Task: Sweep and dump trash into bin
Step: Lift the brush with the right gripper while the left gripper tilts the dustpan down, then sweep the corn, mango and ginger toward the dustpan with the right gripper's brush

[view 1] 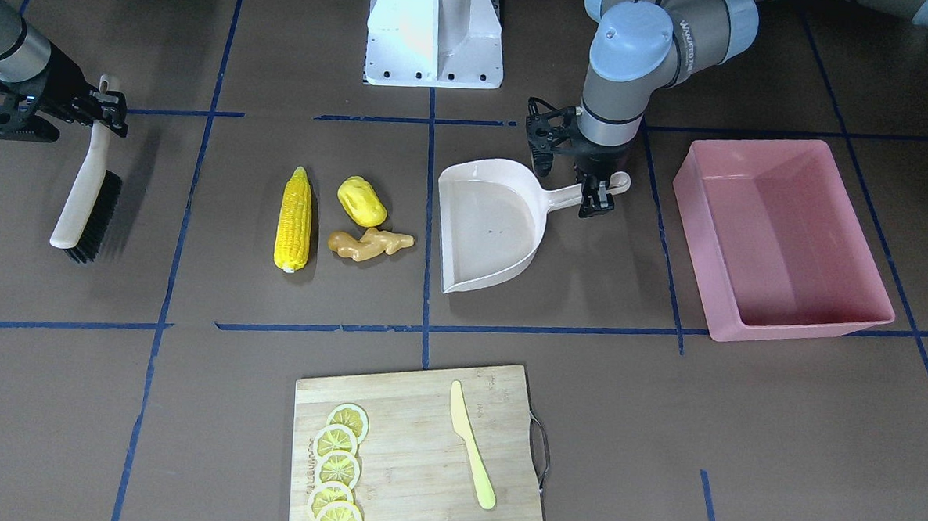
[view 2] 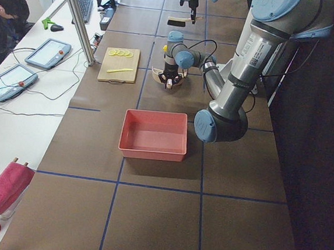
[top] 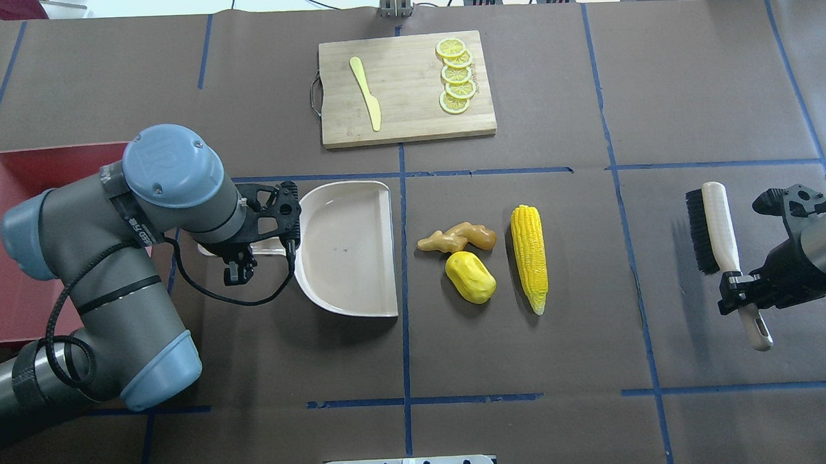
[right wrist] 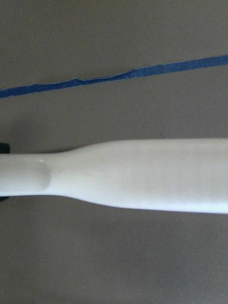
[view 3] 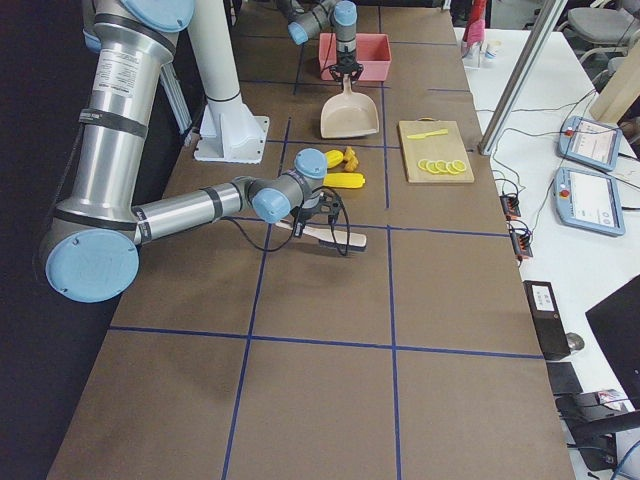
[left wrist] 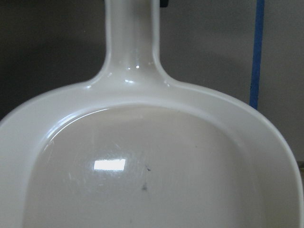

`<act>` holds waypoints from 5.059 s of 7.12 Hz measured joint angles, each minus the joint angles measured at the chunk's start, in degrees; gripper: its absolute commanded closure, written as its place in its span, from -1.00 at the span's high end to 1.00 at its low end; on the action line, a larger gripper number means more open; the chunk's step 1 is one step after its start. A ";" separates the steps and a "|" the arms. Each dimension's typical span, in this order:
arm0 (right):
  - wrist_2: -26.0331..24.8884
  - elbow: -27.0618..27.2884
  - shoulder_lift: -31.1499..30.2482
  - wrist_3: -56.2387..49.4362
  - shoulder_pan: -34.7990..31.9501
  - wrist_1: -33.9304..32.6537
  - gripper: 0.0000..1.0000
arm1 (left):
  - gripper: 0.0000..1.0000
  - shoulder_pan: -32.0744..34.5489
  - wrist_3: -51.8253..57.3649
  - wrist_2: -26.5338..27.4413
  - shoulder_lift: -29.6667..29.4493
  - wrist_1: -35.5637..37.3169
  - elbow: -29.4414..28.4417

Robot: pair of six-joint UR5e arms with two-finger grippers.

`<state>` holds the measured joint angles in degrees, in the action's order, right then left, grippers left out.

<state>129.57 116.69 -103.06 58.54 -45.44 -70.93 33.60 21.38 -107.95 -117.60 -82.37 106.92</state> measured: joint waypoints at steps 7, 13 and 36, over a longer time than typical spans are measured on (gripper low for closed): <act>0.15 1.49 10.81 0.25 4.21 -11.85 -1.00 | -1.00 -2.01 0.02 0.04 -1.67 2.63 -1.51; -9.24 2.63 24.34 -0.31 12.22 -31.06 -1.00 | -1.00 -2.04 0.07 0.38 -1.92 2.56 -2.30; -15.39 -9.60 43.67 3.57 22.41 -33.75 -1.00 | -1.00 -1.73 0.36 0.38 -4.65 4.73 -5.39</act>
<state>114.18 107.09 -59.39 62.11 -23.03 -104.68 31.87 21.74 -107.57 -122.26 -77.64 101.53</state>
